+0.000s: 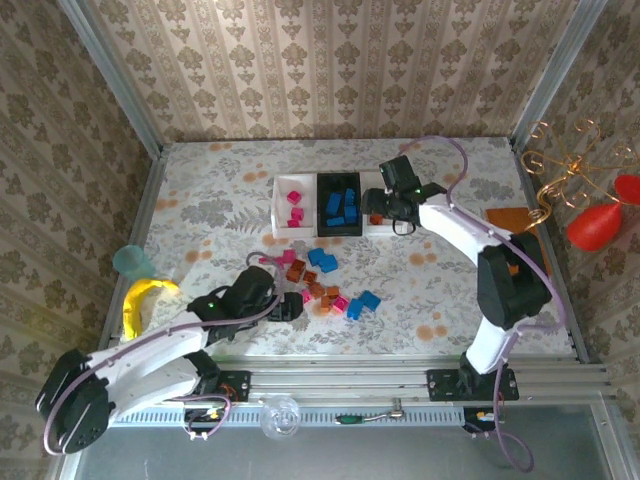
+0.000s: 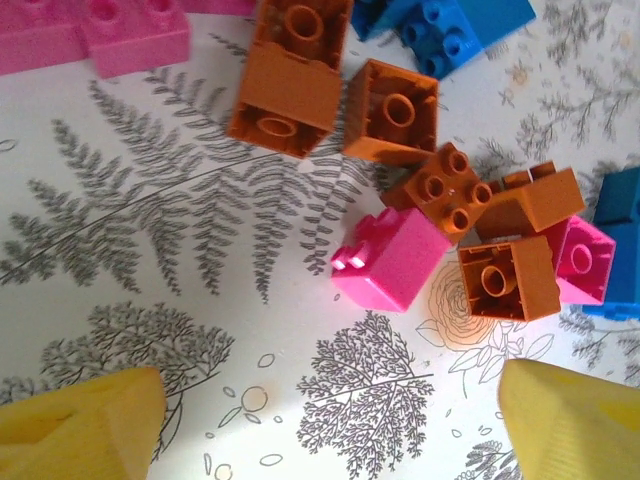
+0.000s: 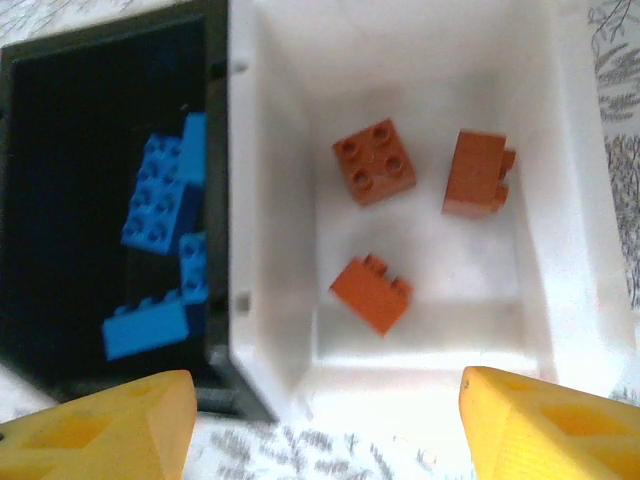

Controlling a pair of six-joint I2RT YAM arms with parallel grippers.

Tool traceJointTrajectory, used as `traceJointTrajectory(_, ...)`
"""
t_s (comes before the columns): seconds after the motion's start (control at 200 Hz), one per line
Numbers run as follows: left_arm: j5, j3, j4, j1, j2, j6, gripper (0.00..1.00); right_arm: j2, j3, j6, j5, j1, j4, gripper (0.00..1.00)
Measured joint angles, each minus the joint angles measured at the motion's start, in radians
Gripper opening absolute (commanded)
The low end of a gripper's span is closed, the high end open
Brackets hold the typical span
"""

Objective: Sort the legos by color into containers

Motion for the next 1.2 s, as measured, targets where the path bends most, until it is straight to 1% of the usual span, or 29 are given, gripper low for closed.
traceJointTrajectory(0.19, -0.018, 0.12, 0.019, -0.031, 0.203, 0.082, 0.7, -0.124, -0.155, 0.008, -0.014, 0.047, 0.052, 0.72)
traceJointTrajectory(0.32, -0.04, 0.186, 0.019, -0.048, 0.313, 0.135, 0.65, -0.17, -0.235, 0.027, -0.019, 0.05, 0.065, 0.73)
traceJointTrajectory(0.56, -0.076, 0.225, 0.004, -0.078, 0.409, 0.187, 0.58, -0.227, -0.27, 0.035, -0.018, 0.05, 0.078, 0.73)
traceJointTrajectory(0.69, -0.09, 0.225, 0.003, -0.08, 0.451, 0.203, 0.46, -0.244, -0.273, 0.037, -0.018, 0.05, 0.089, 0.74)
traceJointTrajectory(0.78, -0.094, 0.226, 0.003, -0.08, 0.471, 0.213, 0.46, -0.248, -0.278, 0.039, -0.018, 0.05, 0.096, 0.74)
traceJointTrajectory(0.875, -0.098, 0.229, 0.005, -0.08, 0.483, 0.217, 0.55, -0.254, -0.288, 0.045, -0.016, 0.05, 0.095, 0.74)
traceJointTrajectory(1.0, -0.099, 0.235, 0.013, -0.08, 0.506, 0.228, 0.56, -0.265, -0.301, 0.049, -0.014, 0.05, 0.095, 0.74)
traceJointTrajectory(1.045, -0.101, 0.238, 0.018, -0.08, 0.516, 0.23, 0.54, -0.268, -0.303, 0.049, -0.014, 0.05, 0.095, 0.74)
traceJointTrajectory(1.2, -0.106, 0.243, 0.037, -0.08, 0.533, 0.248, 0.39, -0.275, -0.303, 0.05, -0.014, 0.05, 0.095, 0.74)
